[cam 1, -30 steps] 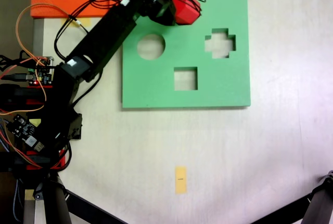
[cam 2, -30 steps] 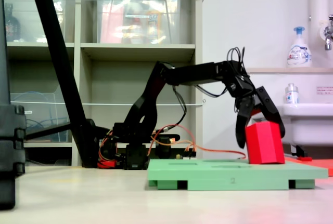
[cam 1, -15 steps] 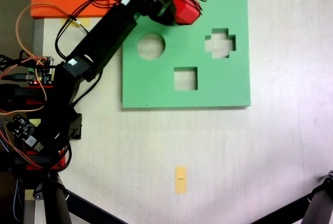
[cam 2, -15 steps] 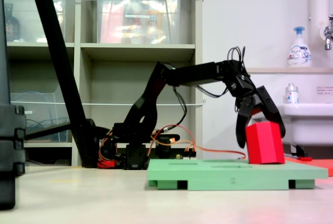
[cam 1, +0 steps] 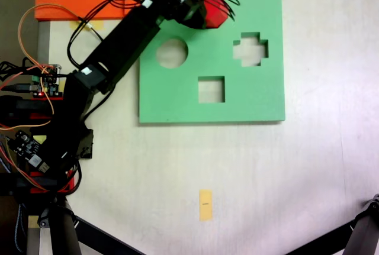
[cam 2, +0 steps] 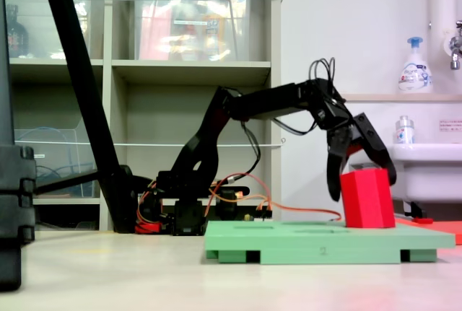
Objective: Put the octagonal pillar block into the corresponding hole
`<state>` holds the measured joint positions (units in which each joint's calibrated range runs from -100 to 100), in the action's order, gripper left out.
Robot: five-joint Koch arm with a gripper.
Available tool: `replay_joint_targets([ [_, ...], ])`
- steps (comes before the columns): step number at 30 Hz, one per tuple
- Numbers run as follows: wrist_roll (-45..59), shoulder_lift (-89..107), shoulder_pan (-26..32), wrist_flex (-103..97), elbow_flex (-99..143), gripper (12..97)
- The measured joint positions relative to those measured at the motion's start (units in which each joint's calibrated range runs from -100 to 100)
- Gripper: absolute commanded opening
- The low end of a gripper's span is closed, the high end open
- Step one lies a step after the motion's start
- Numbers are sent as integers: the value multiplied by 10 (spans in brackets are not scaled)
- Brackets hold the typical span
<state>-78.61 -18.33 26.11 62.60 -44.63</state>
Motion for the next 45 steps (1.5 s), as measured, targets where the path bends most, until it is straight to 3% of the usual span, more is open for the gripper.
replay_joint_targets([
  [45,42,53,3,45,-1,395],
])
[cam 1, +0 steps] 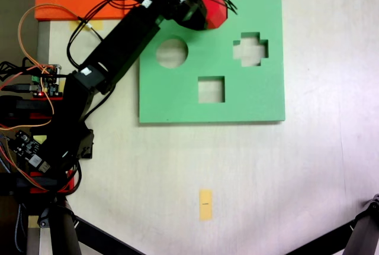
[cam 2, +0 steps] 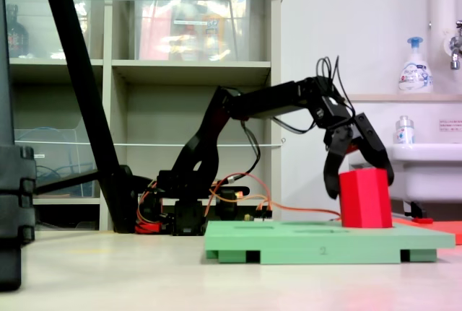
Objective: Put the octagonal pillar block into the corresponding hole
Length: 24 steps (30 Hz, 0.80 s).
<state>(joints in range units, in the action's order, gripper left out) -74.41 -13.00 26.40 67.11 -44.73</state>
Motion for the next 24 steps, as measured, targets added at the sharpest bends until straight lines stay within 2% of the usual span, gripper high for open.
replay_joint_targets([
  [11,1,-89,0,-39,-8,404],
  [14,1,-131,0,-41,-44,574],
  [18,2,-201,-1,-41,-120,613],
  [21,2,-197,-1,-34,-120,710],
  [22,2,-196,0,-26,-119,774],
  [24,2,-185,0,-6,-117,962],
])
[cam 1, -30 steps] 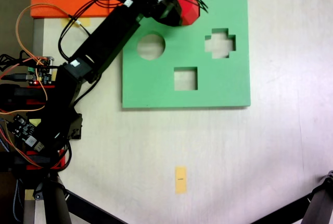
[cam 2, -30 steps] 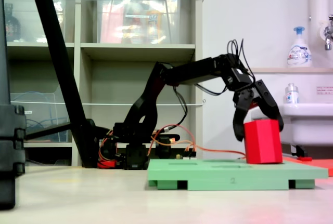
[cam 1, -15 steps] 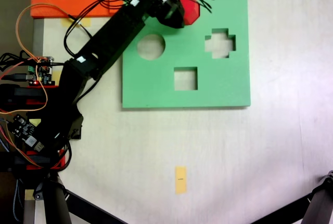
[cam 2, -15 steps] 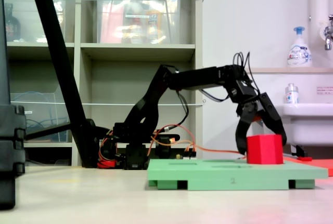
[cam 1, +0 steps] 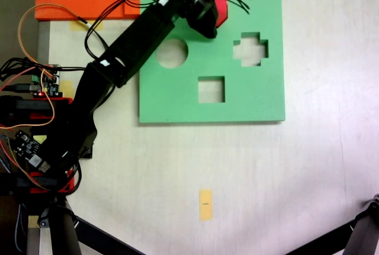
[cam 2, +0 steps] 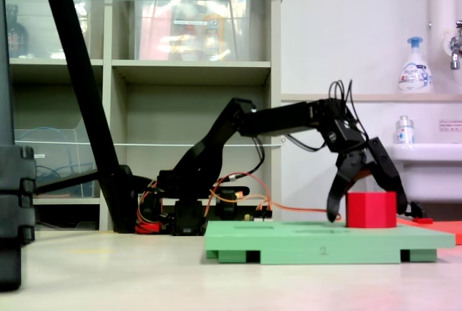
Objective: Put the octagonal pillar block into the corresponding hole
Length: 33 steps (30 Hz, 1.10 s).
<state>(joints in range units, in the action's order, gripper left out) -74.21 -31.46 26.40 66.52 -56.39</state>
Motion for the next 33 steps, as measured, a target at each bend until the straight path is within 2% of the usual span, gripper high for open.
replay_joint_targets([
  [10,24,311,0,124,0,956],
  [14,105,482,-18,205,0,955],
  [16,180,572,-43,250,-1,954],
  [18,270,661,-80,282,-1,909],
  [20,312,737,-118,290,-1,898],
  [22,328,792,-153,291,-2,730],
  [23,348,814,-176,291,-2,689],
  [26,464,850,-254,291,-2,641],
  [28,528,852,-286,289,-2,638],
  [31,564,886,-292,284,26,626],
  [33,595,966,-291,266,145,624],
])
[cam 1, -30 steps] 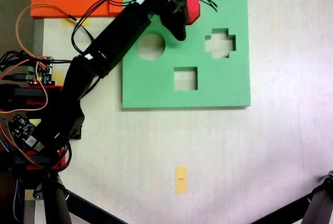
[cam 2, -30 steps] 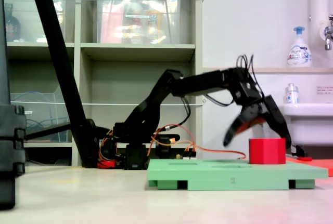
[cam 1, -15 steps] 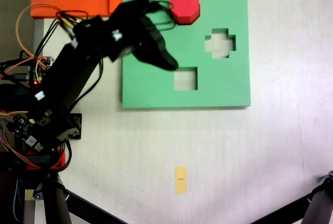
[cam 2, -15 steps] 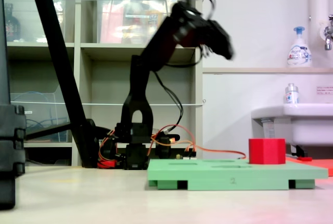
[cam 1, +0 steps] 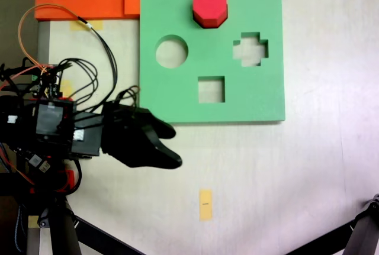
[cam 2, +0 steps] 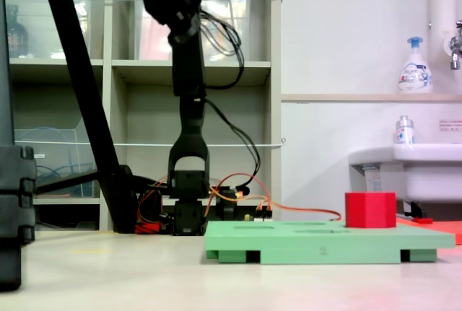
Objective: Put the octagonal pillar block into the corresponding hole
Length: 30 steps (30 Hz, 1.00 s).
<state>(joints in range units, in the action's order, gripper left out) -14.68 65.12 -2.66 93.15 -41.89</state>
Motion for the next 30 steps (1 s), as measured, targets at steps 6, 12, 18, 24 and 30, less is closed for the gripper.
replay_joint_targets([
  [6,60,313,39,-365,610,570],
  [12,108,339,52,-836,1147,534],
  [18,169,339,51,-1097,1389,534],
  [24,169,341,50,-1102,1407,531],
  [30,147,343,50,-1026,1407,531],
])
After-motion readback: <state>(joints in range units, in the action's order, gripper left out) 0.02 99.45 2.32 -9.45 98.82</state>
